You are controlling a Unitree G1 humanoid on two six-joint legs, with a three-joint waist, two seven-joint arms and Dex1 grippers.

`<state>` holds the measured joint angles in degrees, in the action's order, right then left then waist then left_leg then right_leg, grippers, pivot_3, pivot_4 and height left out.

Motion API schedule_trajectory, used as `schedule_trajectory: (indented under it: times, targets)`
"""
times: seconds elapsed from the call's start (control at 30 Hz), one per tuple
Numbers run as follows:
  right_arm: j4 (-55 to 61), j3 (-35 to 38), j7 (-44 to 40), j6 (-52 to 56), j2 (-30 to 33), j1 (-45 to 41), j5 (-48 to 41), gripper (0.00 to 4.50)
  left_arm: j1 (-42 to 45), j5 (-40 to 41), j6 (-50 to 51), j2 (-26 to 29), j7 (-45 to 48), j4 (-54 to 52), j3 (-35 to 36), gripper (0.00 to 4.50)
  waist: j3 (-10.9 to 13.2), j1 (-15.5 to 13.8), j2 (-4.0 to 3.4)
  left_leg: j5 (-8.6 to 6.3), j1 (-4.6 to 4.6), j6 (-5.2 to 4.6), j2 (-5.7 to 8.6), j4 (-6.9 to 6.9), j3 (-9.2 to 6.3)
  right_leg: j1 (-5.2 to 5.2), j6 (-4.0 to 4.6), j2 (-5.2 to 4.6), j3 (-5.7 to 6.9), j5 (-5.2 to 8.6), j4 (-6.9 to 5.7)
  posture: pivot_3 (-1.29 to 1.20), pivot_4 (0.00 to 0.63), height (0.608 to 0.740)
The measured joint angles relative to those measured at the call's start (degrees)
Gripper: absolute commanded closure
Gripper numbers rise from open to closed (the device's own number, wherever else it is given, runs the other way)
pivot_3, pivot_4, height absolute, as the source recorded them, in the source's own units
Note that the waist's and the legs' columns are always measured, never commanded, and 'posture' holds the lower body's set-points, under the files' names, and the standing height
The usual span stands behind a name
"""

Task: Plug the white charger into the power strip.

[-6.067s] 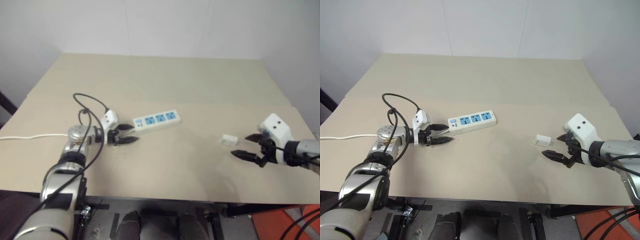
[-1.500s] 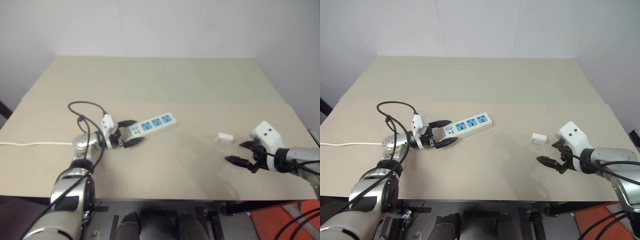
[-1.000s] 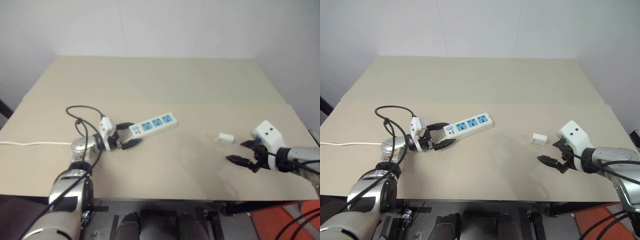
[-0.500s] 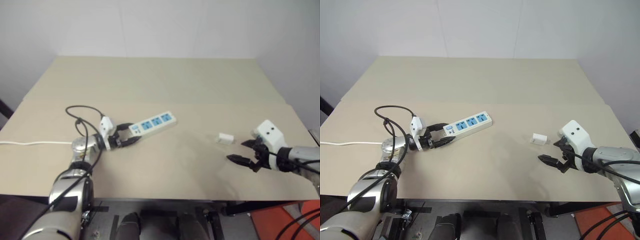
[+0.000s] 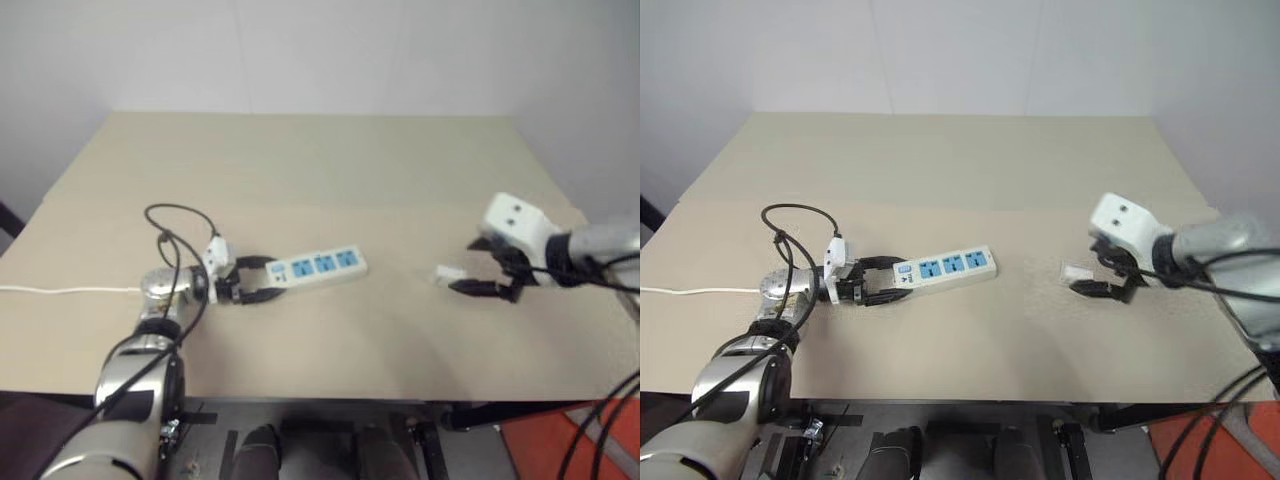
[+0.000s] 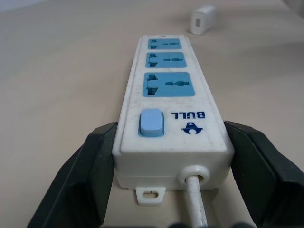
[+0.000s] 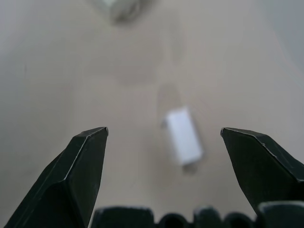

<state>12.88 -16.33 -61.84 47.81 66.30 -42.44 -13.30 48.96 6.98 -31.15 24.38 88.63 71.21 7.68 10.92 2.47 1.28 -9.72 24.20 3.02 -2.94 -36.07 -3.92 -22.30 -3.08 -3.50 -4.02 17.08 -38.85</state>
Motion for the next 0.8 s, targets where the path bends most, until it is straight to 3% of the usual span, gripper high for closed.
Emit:
schedule_trajectory:
  times: [0.1, 0.27, 0.47, 0.8]
  targets:
    - [-7.94, -11.42, -6.32, -6.87, -3.68, -8.38, 9.64, 0.00, 0.33, 0.30, -0.03, 0.04, 2.14, -1.20, -2.41, 1.29, 0.00, -0.25, 0.00, 0.00, 0.05, 0.00, 0.01, 0.00, 0.00, -0.01, 0.01, -0.02, 0.01, -0.01, 0.03, 0.00, 0.150, 0.740]
    - [-22.41, -21.15, -13.75, -15.74, -10.21, -15.47, 20.04, 0.00, 0.28, 1.83, -0.14, 0.72, 2.43, -2.25, -5.12, 1.29, 0.01, -0.26, -0.01, 0.00, 0.07, 0.00, 0.02, -0.02, 0.00, -0.07, 0.02, -0.03, 0.01, -0.01, -0.05, 0.00, 0.150, 0.740]
    - [-35.77, -23.20, -18.12, -20.30, -15.58, -21.00, 27.27, 0.00, 0.16, 3.70, -0.20, 1.75, 2.51, -2.99, -7.79, 1.29, 0.01, -0.04, -0.03, 0.00, 0.03, 0.00, 0.01, -0.02, 0.00, -0.08, 0.04, -0.02, 0.01, -0.02, -0.09, 0.00, 0.150, 0.740]
    - [-42.51, -22.82, -20.81, -21.41, -19.65, -21.95, 30.76, 0.00, -0.19, 4.88, -0.88, 2.56, 2.54, -3.75, -9.46, 1.29, 0.01, 0.06, -0.05, 0.00, 0.02, 0.00, 0.02, -0.02, 0.00, -0.09, 0.04, -0.01, 0.01, -0.02, -0.14, 0.00, 0.150, 0.740]
